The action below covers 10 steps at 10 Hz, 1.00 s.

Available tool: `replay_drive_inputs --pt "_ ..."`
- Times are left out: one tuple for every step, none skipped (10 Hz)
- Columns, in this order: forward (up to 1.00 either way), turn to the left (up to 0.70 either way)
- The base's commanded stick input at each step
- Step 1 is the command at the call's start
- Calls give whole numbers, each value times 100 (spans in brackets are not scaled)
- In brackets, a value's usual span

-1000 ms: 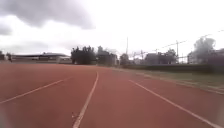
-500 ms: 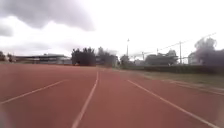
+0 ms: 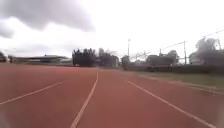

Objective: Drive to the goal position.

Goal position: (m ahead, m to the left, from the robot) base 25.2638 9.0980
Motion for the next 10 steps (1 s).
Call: replay_drive_inputs --pt "70 0" --pt "70 0" --pt "70 0" --pt "70 0" --pt "70 0" --pt "70 0" --pt "70 0" --pt "70 0" --pt "70 0" --pt "70 0"
